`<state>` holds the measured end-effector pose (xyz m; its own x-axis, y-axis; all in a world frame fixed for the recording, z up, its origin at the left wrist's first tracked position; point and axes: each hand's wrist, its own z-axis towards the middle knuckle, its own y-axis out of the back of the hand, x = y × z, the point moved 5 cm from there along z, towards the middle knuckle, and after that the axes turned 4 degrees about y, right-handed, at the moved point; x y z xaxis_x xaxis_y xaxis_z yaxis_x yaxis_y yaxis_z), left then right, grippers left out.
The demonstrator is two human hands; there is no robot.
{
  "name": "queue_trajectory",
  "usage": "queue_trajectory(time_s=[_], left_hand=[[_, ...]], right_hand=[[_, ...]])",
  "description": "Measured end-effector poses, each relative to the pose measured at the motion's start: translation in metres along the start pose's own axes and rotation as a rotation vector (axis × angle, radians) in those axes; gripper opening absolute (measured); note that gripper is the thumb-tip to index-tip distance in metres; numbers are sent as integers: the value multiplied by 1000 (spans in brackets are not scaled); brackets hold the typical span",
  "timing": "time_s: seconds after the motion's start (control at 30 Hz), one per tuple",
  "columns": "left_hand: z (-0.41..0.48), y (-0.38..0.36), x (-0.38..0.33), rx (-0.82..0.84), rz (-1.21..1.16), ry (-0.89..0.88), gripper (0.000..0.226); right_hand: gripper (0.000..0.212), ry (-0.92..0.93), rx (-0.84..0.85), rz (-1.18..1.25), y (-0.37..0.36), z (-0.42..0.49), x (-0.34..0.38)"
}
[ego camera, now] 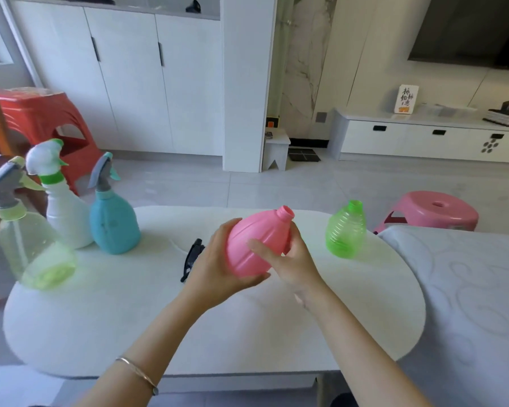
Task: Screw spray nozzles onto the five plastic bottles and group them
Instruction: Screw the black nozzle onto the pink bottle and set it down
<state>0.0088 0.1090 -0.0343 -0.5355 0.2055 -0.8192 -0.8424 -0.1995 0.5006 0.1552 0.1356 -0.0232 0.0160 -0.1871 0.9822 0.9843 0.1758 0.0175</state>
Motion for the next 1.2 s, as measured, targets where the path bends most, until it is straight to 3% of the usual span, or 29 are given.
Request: queue_trajectory(time_s=[0.1, 0.27, 0.47, 0.63, 0.83, 1.0, 1.2], left_hand=[[-1, 42, 20, -85, -78, 66, 93], [-15, 113, 62, -229, 53, 168, 90], [-37, 147, 89, -249, 146, 215, 99], [-41, 159, 94, -280, 96, 223, 91], [-37, 156, 92, -264, 68, 210, 90], [-34, 150, 89, -271, 29, 206, 94], [-29, 141, 85, -303, -13, 207, 91]], right_hand=[[64, -20, 114, 48, -23, 10, -1], [25, -27, 171, -195, -53, 19, -21], [35, 227, 293, -934, -98, 23, -39], [26, 323, 340, -1214, -116, 28, -48], [24, 376, 397, -1345, -126, 27, -47], [25, 345, 315, -1024, -119, 31, -41], [17, 28, -102, 8, -72, 45, -14]])
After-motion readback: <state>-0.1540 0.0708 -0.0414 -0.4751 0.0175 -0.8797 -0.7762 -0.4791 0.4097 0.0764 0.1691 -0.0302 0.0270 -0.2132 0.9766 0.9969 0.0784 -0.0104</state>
